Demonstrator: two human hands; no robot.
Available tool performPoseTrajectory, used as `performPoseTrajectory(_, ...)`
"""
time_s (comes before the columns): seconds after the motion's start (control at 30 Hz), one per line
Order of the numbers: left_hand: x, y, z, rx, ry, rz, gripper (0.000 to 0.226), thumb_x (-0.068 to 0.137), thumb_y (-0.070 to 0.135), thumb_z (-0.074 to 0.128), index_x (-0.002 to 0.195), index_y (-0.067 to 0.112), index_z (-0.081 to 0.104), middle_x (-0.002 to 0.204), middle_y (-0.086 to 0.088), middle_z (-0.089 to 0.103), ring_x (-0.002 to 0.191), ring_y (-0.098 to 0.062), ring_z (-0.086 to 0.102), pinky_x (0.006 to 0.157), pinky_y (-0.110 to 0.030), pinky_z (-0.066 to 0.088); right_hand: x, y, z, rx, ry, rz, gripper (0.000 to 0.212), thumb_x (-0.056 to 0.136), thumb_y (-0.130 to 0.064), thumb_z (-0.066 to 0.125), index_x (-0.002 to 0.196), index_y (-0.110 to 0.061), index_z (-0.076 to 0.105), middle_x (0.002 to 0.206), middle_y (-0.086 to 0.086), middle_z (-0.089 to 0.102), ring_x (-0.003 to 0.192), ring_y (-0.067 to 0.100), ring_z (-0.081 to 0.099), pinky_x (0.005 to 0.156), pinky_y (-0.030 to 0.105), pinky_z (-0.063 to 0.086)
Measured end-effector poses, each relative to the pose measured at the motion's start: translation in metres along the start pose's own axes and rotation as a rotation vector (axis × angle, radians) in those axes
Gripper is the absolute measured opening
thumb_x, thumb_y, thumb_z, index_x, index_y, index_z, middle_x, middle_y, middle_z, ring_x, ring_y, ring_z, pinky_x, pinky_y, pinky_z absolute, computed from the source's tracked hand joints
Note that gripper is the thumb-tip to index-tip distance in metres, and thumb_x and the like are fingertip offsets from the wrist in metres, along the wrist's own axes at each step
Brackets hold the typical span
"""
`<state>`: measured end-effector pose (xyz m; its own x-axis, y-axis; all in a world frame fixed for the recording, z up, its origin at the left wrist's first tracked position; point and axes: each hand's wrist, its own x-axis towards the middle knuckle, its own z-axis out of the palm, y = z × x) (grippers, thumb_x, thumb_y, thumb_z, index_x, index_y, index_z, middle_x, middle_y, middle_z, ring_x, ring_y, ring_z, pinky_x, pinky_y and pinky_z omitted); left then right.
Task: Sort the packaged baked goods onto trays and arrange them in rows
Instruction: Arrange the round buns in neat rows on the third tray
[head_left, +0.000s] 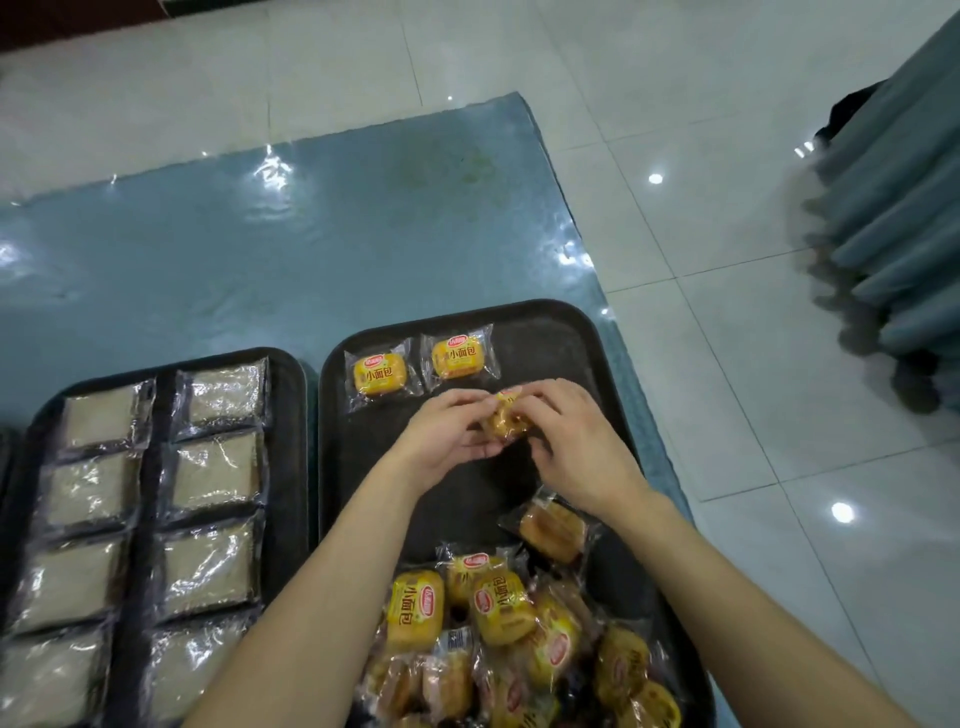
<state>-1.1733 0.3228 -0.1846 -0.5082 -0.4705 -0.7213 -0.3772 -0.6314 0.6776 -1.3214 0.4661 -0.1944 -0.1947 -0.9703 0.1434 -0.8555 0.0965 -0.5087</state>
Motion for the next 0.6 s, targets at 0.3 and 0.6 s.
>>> performPoseTrajectory(0.3, 0.012, -0.005, -0.019, 0.227, -0.037, 0.121, 0.04, 0.101, 0.008, 0.076, 0.137, 0.02, 0.063, 0.135, -0.004, 0.074, 0.115, -0.019, 0.078, 0.096, -0.043, 0.066, 0.007, 0.017, 0.012, 0.918, 0.043, 0.931, 0.045, 0.103, -0.046, 0.072, 0.138, -0.018, 0.066, 0.123, -0.001, 0.077, 0.106, 0.015, 0.078, 0.097, 0.043, 0.065)
performPoseTrajectory(0.6, 0.023, 0.002, -0.015, 0.427, -0.043, 0.208, 0.025, 0.101, 0.019, 0.079, 0.124, 0.026, 0.072, 0.125, 0.005, 0.079, 0.116, -0.014, 0.076, 0.096, -0.041, 0.065, 0.017, 0.034, 0.013, 0.948, -0.03, 0.91, 0.03, 0.089, -0.051, 0.086, 0.106, -0.026, 0.082, 0.102, -0.006, 0.083, 0.095, 0.014, 0.081, 0.084, 0.036, 0.068)
